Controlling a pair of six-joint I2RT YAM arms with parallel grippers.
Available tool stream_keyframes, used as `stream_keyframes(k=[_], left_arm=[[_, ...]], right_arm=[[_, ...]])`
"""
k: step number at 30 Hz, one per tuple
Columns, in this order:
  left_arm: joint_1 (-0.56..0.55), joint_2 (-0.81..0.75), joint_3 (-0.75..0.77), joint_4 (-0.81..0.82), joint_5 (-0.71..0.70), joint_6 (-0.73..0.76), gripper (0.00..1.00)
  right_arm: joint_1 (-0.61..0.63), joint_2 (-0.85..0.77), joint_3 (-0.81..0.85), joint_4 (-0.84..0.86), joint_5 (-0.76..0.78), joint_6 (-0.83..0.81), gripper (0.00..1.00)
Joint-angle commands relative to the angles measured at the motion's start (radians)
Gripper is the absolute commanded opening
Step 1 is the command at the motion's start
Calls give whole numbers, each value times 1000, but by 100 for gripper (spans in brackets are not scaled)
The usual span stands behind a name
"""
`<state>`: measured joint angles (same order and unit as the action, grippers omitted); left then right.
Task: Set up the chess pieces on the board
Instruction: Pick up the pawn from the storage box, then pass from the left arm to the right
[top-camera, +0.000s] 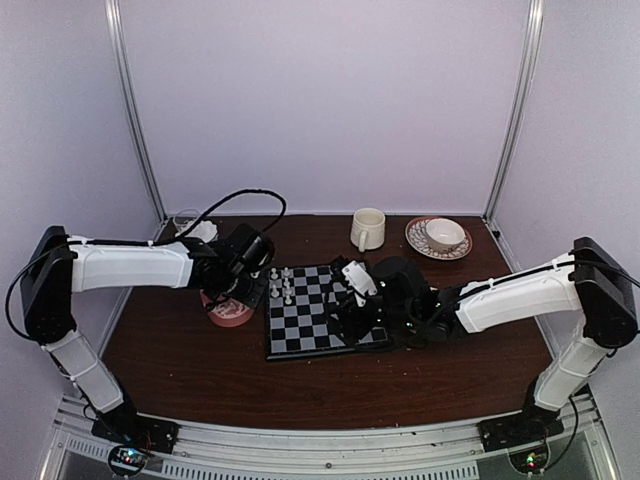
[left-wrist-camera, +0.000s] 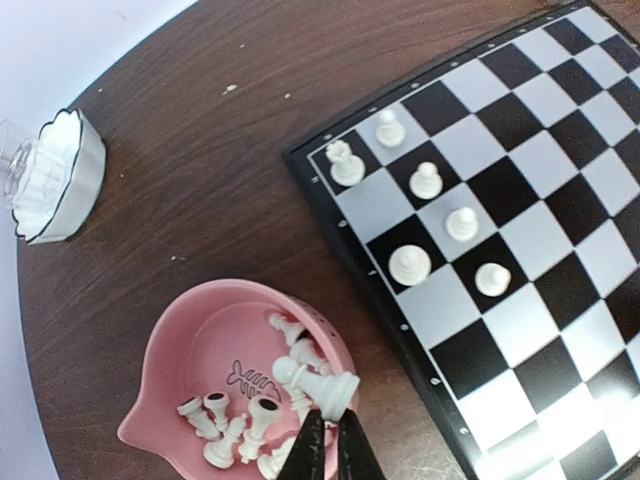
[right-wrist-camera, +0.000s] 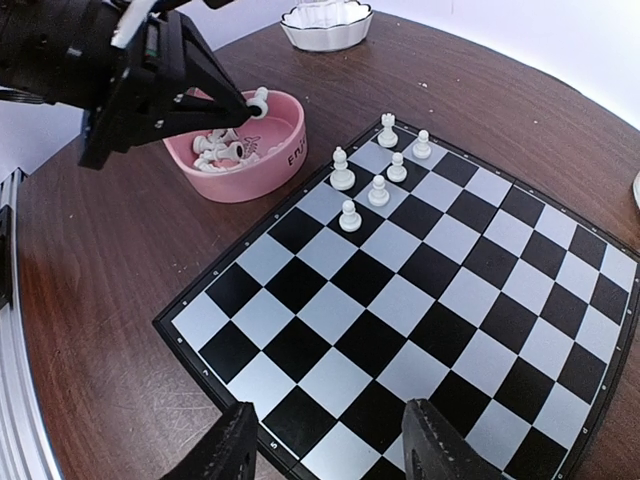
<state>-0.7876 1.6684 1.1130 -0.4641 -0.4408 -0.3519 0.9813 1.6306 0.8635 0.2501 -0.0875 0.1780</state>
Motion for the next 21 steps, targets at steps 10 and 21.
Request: stream_keyframes(k=[10,21], left_arm=[[-135,-82,-140,241,268,154,7],[-199,-40,-208,423,266,247,6]], right_arm=[[-184,-83,-65,59,-141,162,52],[-300,139,16,186,-579,423,45]])
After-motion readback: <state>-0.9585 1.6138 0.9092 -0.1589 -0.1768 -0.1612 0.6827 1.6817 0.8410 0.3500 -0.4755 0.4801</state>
